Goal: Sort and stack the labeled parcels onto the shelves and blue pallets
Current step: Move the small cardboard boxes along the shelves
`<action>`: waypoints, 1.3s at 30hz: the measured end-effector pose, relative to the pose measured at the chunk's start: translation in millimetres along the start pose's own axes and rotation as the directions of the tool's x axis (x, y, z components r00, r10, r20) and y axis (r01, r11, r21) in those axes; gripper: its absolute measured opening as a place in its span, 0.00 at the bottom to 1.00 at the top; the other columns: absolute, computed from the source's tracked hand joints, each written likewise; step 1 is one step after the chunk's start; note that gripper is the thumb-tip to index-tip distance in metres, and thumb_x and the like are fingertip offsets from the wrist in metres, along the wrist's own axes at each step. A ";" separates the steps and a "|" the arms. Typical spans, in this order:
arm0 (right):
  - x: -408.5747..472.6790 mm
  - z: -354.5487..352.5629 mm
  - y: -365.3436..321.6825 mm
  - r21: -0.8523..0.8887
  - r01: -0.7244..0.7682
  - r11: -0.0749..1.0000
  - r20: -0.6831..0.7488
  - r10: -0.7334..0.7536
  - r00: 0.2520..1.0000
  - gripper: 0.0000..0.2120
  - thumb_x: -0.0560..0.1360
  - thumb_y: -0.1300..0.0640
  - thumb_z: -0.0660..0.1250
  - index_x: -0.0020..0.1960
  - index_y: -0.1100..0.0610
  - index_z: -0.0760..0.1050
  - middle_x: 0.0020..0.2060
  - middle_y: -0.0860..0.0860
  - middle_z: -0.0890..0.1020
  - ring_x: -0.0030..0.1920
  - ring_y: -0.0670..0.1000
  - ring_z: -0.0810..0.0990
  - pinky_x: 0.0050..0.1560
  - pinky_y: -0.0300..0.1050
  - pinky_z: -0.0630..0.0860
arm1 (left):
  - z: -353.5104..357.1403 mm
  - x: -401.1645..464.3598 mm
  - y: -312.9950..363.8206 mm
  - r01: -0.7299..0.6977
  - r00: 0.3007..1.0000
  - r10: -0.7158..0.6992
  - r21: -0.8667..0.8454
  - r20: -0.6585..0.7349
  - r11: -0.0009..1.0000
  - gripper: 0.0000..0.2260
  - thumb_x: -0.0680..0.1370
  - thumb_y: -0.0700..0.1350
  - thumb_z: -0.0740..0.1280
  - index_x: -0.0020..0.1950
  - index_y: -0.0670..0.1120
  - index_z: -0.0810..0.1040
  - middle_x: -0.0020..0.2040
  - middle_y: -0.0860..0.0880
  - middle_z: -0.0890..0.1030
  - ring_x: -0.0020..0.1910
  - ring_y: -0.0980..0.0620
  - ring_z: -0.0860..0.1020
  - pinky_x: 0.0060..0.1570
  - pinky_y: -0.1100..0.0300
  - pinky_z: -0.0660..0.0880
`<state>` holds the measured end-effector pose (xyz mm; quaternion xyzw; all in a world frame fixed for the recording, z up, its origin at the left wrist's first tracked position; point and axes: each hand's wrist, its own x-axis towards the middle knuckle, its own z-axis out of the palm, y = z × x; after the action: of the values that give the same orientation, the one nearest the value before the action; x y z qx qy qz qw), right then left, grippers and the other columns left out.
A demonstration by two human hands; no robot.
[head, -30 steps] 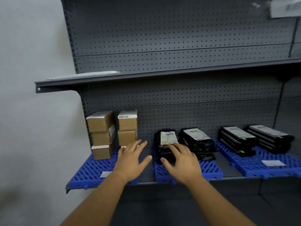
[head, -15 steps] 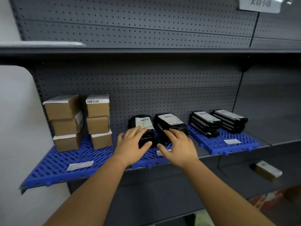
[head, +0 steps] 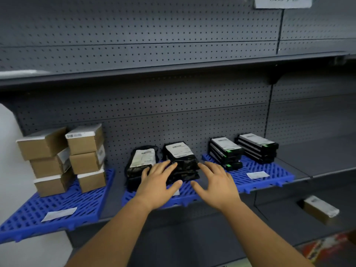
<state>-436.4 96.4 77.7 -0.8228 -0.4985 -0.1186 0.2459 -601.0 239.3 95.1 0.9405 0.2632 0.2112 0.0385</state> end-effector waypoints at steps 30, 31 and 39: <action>-80.0 -85.0 392.1 -0.169 -0.294 0.941 -0.053 0.289 0.956 0.34 0.71 0.32 0.53 0.71 0.48 0.68 0.69 0.46 0.71 0.70 0.51 0.66 0.65 0.53 0.67 | 227.8 157.5 358.9 -0.381 0.906 0.414 -0.264 0.084 0.886 0.29 0.77 0.68 0.50 0.76 0.60 0.57 0.77 0.57 0.57 0.76 0.56 0.52 0.74 0.45 0.49; -77.9 -89.2 405.6 -0.187 -0.301 0.935 -0.053 0.296 0.954 0.34 0.71 0.32 0.53 0.71 0.48 0.68 0.69 0.47 0.71 0.70 0.51 0.66 0.64 0.53 0.67 | 234.6 166.1 372.5 -0.399 0.899 0.432 -0.276 0.069 0.874 0.30 0.77 0.68 0.49 0.76 0.60 0.57 0.77 0.57 0.58 0.76 0.56 0.53 0.74 0.46 0.50; -102.6 -95.9 506.5 -0.227 -0.375 0.899 0.014 0.388 0.922 0.36 0.70 0.30 0.50 0.73 0.45 0.64 0.71 0.45 0.68 0.72 0.50 0.63 0.66 0.52 0.65 | 299.5 180.2 452.0 -0.442 0.852 0.506 -0.331 0.138 0.834 0.27 0.79 0.65 0.53 0.76 0.57 0.59 0.76 0.56 0.60 0.75 0.57 0.55 0.73 0.52 0.51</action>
<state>-35.3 -225.4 -30.9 -0.9296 -0.3185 -0.0982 0.1572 -120.3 -45.0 -25.8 0.9779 -0.0187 0.1448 0.1495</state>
